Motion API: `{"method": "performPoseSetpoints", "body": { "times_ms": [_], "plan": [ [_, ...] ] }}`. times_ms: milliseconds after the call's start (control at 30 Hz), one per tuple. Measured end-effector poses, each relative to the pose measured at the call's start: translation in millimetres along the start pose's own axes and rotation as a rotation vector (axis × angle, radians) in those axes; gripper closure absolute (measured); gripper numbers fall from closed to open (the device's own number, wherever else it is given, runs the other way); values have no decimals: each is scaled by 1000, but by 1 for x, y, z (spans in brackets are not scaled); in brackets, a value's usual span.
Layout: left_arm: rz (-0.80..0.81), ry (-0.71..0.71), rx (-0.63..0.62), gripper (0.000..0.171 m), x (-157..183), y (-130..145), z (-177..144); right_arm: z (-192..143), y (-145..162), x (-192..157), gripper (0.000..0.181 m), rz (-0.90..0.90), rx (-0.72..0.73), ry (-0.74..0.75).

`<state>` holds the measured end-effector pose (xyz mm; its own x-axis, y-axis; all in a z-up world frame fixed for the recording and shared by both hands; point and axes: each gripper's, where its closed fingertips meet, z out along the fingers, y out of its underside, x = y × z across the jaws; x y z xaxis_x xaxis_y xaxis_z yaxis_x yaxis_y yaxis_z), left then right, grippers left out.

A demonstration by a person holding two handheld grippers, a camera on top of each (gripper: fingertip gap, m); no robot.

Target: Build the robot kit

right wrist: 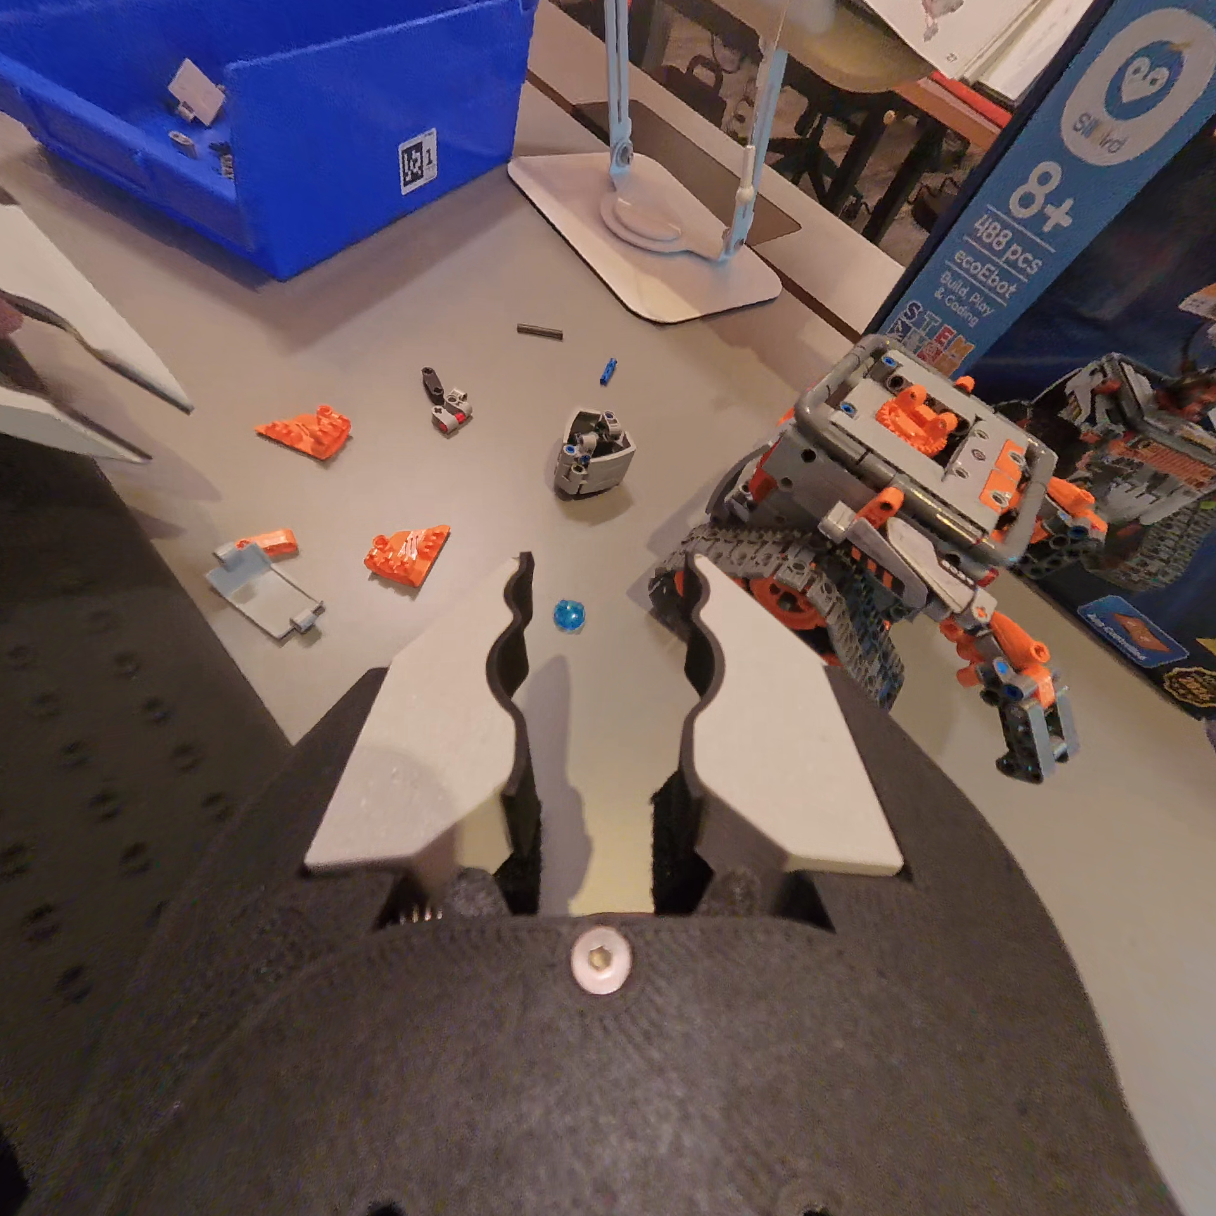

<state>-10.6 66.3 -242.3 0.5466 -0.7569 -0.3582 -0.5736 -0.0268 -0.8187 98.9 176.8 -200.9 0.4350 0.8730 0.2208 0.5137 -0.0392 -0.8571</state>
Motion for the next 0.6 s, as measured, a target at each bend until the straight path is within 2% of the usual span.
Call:
{"method": "performPoseSetpoints", "body": {
  "times_ms": [133,267,433,600],
  "plan": [
    [2,0,1,154,0,0,0,12,-4,-7,138,-30,-25,-25],
    [2,6,14,154,1,-2,-2,30,2,-33,135,-20,-58,-130],
    [15,19,20,154,5,-4,-2,52,14,-73,134,17,-118,-283],
    [27,33,33,154,8,-6,-3,70,38,-92,136,-3,-248,-328]
  ]
}}
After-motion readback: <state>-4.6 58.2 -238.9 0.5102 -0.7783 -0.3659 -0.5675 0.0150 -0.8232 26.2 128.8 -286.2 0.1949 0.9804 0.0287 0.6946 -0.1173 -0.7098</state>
